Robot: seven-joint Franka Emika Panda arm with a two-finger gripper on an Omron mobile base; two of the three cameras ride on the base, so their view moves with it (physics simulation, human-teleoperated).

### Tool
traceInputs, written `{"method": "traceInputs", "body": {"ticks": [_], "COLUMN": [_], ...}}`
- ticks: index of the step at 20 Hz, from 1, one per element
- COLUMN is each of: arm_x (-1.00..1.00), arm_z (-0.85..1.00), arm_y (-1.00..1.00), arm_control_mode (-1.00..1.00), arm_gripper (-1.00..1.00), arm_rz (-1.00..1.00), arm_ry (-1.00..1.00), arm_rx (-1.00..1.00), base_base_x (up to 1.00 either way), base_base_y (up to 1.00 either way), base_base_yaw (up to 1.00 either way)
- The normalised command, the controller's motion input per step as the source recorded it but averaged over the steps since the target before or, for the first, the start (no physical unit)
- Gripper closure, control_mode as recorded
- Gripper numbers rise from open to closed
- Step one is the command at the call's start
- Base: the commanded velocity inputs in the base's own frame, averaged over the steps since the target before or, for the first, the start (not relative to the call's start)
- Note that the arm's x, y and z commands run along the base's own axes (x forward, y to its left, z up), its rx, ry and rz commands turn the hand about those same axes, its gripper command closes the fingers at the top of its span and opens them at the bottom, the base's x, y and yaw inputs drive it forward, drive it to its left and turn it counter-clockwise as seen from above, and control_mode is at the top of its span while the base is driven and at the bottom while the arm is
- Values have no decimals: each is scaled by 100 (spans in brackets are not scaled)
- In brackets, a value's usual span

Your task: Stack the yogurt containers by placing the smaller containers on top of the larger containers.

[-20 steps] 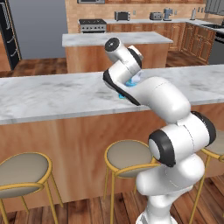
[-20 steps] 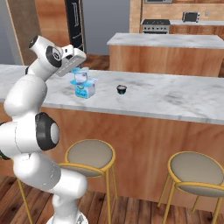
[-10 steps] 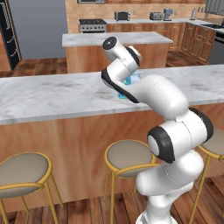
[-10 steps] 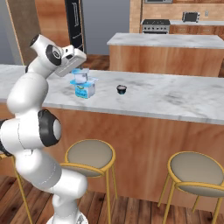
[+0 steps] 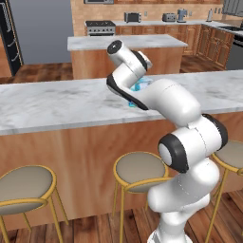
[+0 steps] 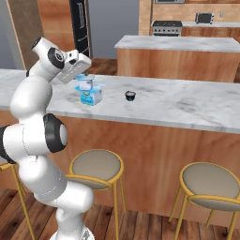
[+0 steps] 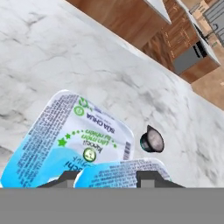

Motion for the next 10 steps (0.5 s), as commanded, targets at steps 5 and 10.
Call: {"method": "traceInputs", "body": {"ticks": [5,10], "arm_x": [13,17], "arm_z": [-6,-1], "arm_y": [3,0], "arm_control_mode": [-100,-100], "arm_gripper": [100,100], "arm_rz": [-3,-3], "arm_ry": [0,0], "arm_rx": [0,0], "base_base_x": [0,0], "base_base_y": [0,0], "base_base_yaw": [0,0]}}
